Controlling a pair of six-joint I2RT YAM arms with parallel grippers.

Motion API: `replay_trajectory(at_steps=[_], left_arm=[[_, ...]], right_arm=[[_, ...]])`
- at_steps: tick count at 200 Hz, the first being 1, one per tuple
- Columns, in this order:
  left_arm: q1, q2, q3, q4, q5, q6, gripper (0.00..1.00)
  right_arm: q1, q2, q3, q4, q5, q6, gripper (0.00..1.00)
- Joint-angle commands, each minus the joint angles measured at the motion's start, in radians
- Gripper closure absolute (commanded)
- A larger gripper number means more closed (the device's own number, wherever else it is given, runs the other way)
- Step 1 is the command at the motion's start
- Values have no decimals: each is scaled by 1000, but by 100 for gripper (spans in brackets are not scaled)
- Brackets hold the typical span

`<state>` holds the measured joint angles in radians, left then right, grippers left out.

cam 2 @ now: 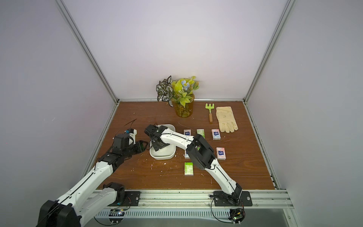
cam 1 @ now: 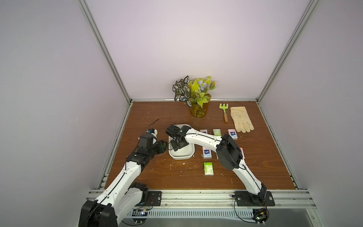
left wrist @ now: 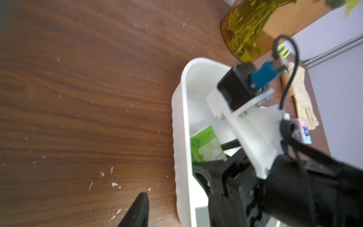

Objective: Take the pocket tissues out of the storage box
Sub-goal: Pick up the pocket tissues from the storage box, then place the pocket tissues at the center of the board.

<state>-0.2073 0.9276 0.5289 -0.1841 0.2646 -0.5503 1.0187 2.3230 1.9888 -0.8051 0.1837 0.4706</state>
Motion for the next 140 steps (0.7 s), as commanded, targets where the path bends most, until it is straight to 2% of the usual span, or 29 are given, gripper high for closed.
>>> replay_trajectory(at_steps=[1, 19, 38, 87, 122, 140], left_arm=[[13, 15, 67, -22, 1, 26, 52], [13, 34, 107, -2, 41, 28, 50], [13, 56, 135, 50, 138, 26, 47], [13, 85, 133, 176, 343, 23, 40], [13, 99, 123, 146, 362, 62, 33], [13, 118, 124, 109, 355, 97, 32]], right_arm=[[-7, -153, -10, -6, 33, 18, 42], [-12, -220, -45, -16, 31, 32, 42], [-17, -295, -101, -23, 28, 48, 42], [-41, -518, -292, -38, 14, 103, 42], [-60, -670, -435, -86, 32, 155, 42], [-73, -753, -522, -103, 35, 190, 42]])
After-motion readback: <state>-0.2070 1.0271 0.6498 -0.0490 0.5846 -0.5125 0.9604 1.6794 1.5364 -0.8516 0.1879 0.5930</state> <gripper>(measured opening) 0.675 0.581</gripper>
